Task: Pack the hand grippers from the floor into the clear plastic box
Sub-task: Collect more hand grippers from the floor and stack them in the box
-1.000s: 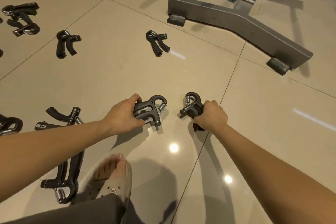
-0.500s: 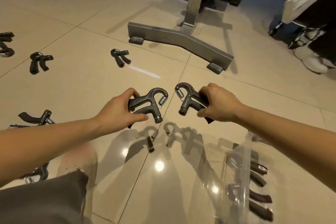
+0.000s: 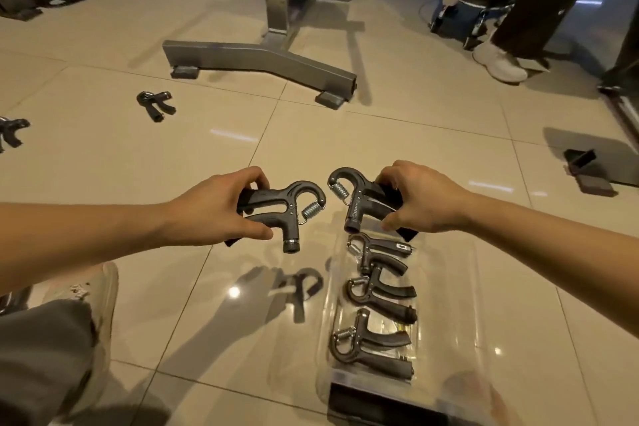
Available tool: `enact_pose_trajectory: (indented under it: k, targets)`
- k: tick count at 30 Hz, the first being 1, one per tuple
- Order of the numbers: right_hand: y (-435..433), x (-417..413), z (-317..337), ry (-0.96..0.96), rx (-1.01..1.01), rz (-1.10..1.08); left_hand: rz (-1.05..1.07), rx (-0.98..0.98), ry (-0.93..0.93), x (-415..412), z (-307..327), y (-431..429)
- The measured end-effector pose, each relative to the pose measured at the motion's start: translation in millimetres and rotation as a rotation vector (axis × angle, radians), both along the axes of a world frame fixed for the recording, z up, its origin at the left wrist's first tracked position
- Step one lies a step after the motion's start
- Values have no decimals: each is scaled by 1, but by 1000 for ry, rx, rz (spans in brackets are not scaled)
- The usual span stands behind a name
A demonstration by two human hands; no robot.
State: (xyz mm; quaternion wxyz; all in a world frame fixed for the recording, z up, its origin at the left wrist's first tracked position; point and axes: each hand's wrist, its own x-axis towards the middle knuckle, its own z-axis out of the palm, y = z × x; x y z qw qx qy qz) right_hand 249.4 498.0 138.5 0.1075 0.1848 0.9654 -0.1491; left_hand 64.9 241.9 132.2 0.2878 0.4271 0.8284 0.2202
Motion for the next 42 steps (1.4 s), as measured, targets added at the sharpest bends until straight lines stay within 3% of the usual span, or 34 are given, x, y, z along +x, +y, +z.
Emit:
enact_pose_trajectory:
  k: [4,10,14,20,31,42]
  targets:
    - [10,28,-1,-47,-38,17,-45,-55,2,30,16,10]
    - [22,52,0,-86,-22,50,-107,-123,151,55,46,29]
    - [44,54,-7,-134,-12,5,-172,-145,151,56,31,43]
    - [63,42,-28,-233,164,64,-232,-153,115,35,-1,57]
    - [41,39,-163,-178,102,51,101,13,-212,41,-62,69]
    - [33,23,-195,-204,160,19,148,32,-210,40,-54,75]
